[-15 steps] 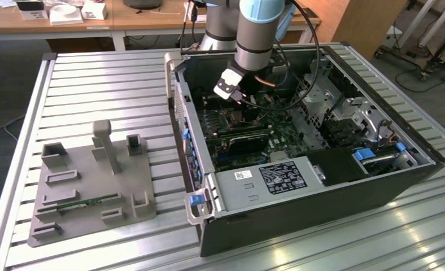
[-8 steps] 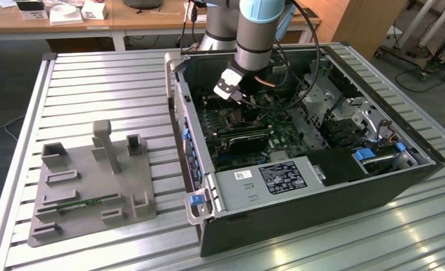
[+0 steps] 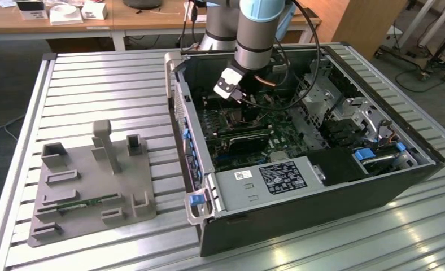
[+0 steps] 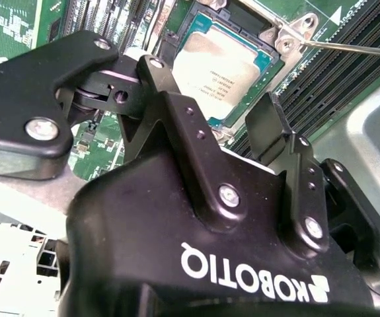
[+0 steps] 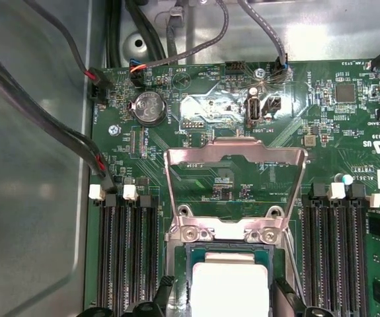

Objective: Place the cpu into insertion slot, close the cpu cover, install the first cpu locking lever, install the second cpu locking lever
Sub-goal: 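Place the cpu into insertion slot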

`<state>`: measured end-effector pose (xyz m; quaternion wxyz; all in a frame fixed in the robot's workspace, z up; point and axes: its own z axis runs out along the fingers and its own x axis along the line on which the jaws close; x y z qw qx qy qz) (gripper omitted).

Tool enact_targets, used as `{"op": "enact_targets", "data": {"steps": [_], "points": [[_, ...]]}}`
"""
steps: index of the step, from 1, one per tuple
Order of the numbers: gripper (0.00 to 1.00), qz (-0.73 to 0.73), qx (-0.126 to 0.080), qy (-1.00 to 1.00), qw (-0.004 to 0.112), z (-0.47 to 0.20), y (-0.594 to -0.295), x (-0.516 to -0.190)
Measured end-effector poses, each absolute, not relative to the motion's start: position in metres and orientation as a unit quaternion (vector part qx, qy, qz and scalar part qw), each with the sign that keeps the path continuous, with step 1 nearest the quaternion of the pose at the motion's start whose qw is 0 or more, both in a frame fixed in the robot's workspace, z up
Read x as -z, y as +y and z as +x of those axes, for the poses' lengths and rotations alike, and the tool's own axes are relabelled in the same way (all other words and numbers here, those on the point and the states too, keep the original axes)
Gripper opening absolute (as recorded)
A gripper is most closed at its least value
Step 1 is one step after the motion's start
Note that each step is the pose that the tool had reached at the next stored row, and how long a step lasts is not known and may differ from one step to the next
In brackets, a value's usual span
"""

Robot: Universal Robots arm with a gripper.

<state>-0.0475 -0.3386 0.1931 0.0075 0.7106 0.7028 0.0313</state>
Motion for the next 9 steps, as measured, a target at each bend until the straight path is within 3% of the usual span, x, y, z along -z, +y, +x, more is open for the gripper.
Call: {"op": "enact_targets", "data": {"steps": [9], "points": [[0.68,0.711,-0.031,0.703,0.008,-0.0475,-0.3387,-0.1919]]}}
